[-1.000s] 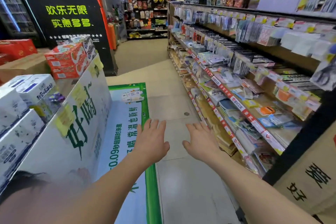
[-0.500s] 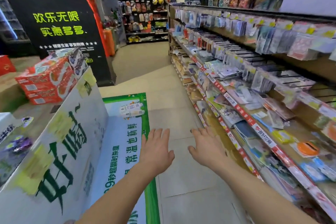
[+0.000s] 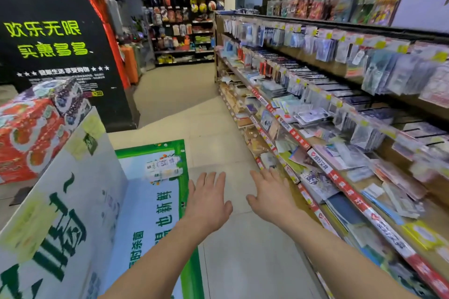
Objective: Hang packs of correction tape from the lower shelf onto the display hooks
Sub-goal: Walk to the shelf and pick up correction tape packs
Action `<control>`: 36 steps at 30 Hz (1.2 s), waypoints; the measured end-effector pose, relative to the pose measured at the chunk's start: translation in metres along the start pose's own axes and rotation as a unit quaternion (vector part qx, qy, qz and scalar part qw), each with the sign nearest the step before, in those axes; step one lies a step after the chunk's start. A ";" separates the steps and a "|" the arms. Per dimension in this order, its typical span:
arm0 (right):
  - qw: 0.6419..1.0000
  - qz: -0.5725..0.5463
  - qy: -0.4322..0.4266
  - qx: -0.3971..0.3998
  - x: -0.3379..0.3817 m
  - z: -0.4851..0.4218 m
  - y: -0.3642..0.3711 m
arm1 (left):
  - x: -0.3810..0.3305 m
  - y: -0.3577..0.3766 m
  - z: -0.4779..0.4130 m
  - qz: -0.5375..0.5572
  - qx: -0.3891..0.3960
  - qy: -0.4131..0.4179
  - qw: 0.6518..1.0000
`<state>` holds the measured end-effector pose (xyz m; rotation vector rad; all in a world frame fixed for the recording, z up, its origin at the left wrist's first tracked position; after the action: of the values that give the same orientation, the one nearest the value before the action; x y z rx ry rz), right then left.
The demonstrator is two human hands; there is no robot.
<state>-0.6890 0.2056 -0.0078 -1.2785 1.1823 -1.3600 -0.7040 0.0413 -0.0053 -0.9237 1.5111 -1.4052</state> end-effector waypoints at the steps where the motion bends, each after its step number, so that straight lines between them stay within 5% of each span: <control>1: 1.000 0.004 0.006 -0.005 0.004 -0.018 0.003 | 0.010 0.002 -0.018 -0.001 -0.009 0.007 1.000; 15: 0.997 -0.015 0.068 -0.025 0.070 -0.275 -0.005 | 0.155 -0.021 -0.257 -0.007 -0.001 0.073 0.997; 36: 0.999 -0.030 0.045 -0.008 0.010 -0.704 0.000 | 0.238 -0.024 -0.674 -0.003 0.009 0.033 0.999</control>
<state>-1.3925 0.2392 -0.0121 -1.2851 1.2257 -1.4677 -1.4188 0.0640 -0.0024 -0.8789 1.5434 -1.4629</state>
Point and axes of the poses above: each hand's wrist, its own z-axis away from the middle knuckle, its own y-axis out of the palm, x = y × z, the point moved 5 cm from there along -z, towards the middle knuckle, and after that the axes turned 1 degree about x, right-handed, at the moved point
